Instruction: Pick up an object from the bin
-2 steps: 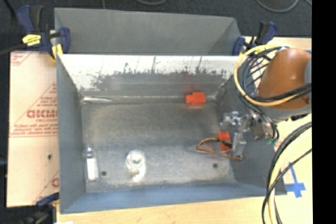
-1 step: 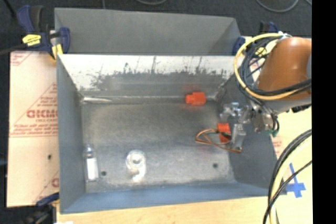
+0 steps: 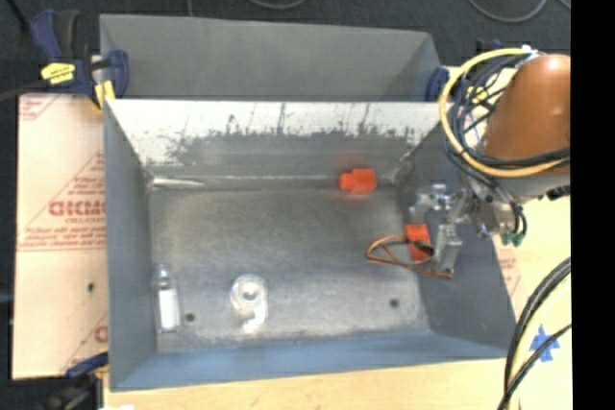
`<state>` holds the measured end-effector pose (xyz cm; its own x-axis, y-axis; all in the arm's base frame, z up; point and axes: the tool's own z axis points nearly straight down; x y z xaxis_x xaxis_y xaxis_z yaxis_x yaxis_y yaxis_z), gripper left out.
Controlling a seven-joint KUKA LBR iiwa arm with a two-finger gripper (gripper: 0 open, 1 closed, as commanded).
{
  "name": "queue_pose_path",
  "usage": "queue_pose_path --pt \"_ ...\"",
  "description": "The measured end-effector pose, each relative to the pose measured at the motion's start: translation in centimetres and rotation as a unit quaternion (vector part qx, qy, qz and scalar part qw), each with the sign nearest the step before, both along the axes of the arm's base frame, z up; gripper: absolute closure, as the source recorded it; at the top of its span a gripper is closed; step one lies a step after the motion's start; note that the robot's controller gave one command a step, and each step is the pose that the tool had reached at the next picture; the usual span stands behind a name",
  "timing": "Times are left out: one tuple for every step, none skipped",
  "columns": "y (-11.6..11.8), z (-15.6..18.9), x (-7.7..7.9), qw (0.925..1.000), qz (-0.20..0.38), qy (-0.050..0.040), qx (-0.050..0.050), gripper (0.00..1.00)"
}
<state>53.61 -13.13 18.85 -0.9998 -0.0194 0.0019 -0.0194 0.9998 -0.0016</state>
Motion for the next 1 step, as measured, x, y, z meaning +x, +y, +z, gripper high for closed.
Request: queue_pose_path --pt "1.89 6.22 1.47 1.0000 -0.002 -0.0065 -0.001 1.00"
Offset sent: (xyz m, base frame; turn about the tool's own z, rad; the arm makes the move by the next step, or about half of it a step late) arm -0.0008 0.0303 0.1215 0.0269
